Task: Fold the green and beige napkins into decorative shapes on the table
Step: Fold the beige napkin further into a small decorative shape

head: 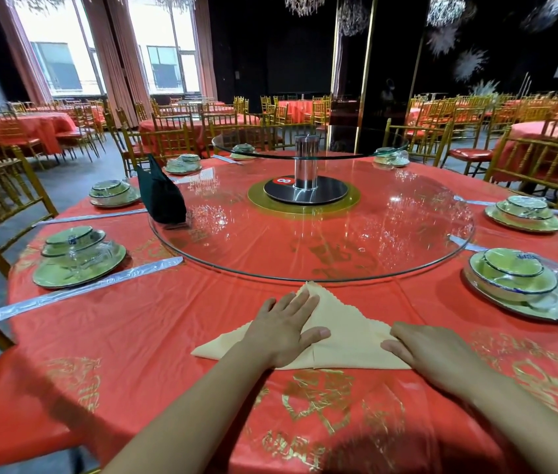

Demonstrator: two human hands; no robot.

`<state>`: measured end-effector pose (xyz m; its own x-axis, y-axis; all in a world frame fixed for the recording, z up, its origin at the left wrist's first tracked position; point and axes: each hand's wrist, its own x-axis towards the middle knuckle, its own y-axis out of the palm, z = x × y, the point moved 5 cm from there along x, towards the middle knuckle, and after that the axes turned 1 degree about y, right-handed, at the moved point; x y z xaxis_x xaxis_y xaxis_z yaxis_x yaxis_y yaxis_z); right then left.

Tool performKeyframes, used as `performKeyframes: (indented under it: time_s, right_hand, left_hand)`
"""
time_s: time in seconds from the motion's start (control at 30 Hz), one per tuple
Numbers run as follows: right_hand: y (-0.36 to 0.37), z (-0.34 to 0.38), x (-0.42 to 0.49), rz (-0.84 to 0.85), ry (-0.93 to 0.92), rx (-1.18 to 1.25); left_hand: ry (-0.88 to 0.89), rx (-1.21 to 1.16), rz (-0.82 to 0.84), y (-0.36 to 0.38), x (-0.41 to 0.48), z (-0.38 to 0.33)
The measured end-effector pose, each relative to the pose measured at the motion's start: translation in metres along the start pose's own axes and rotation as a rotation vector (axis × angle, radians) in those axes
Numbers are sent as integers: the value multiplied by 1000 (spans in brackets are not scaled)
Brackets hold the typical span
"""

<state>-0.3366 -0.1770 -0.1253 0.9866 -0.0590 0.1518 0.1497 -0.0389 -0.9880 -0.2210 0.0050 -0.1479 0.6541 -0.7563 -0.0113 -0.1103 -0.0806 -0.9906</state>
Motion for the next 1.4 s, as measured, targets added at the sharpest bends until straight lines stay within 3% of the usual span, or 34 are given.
performKeyframes:
  time_s: [0.07,0.1,0.2,0.3,0.4,0.5,0.63,0.73,1.0,1.27,1.4]
  right_hand:
    - [-16,12,2,11,60,-42]
    - [-22,22,7,-94,15,-163]
    - [-27,67,12,-356,-176,86]
    - [-13,104,29,-147,-190,369]
    - [9,104,36,82,-189,343]
    - [19,101,34,183,-187,344]
    - [24,99,37,221,-185,360]
    - [26,97,38,239,-177,396]
    - [19,95,33,357,-240,356]
    - [17,98,30,332,-266,247]
    - [18,98,31,312,-254,238]
  left_hand:
    - [-1,-6,1,0,0,-1]
    - [1,-2,-3,1,1,-2]
    - [18,16,-3,3,1,0]
    - [46,41,-13,7,3,4]
    - [43,-43,-33,6,4,5]
    - [61,-335,-167,-5,1,10]
    - [314,-377,-359,-33,-36,28]
    - [465,-179,-381,-33,-79,49]
    - [471,35,-371,-34,-98,66]
    - [534,231,-318,-35,-103,70]
    - [500,197,-287,-40,-105,64]
